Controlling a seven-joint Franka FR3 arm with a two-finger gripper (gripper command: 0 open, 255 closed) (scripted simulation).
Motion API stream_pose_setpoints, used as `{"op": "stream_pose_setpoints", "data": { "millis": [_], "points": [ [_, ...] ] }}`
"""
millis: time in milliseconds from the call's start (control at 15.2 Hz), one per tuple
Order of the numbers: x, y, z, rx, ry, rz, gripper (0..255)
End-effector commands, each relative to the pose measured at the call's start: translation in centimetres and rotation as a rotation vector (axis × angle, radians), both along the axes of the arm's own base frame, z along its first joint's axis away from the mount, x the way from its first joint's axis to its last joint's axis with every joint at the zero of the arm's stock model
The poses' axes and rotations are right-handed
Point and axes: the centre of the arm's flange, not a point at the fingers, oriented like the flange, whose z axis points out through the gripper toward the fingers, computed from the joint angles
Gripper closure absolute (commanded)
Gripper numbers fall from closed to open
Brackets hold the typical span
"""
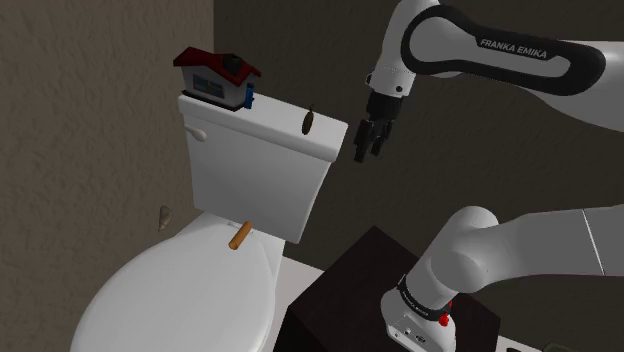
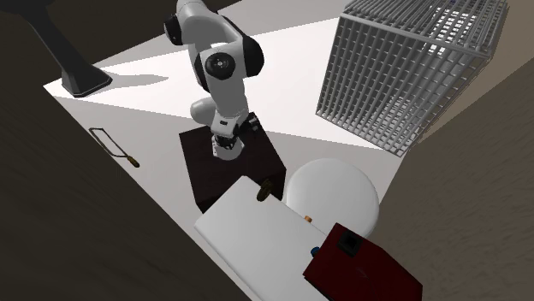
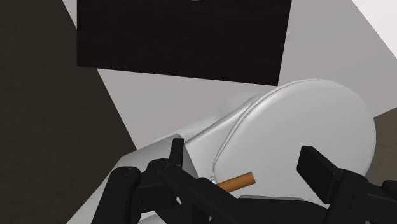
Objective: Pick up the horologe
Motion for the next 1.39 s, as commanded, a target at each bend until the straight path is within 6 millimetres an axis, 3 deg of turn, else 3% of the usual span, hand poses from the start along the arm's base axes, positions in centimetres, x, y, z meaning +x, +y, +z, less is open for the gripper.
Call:
{"op": "stream_pose_setpoints", "data": {
  "millis": [0, 528, 1122, 1188, 1320],
  "points": [
    [0.0, 0.0, 0.0, 0.0, 0.0, 0.0, 0],
    [11.4, -0.6, 4.7, -0.034, 0.144, 0.285, 0],
    [24.4, 2.7, 8.0, -0.073, 0.305, 0.605, 0],
    [25.7, 3.3, 8.2, -0.076, 0.321, 0.636, 0],
    [25.7, 3.3, 7.1, -0.076, 0.321, 0.636, 0]
  ]
}}
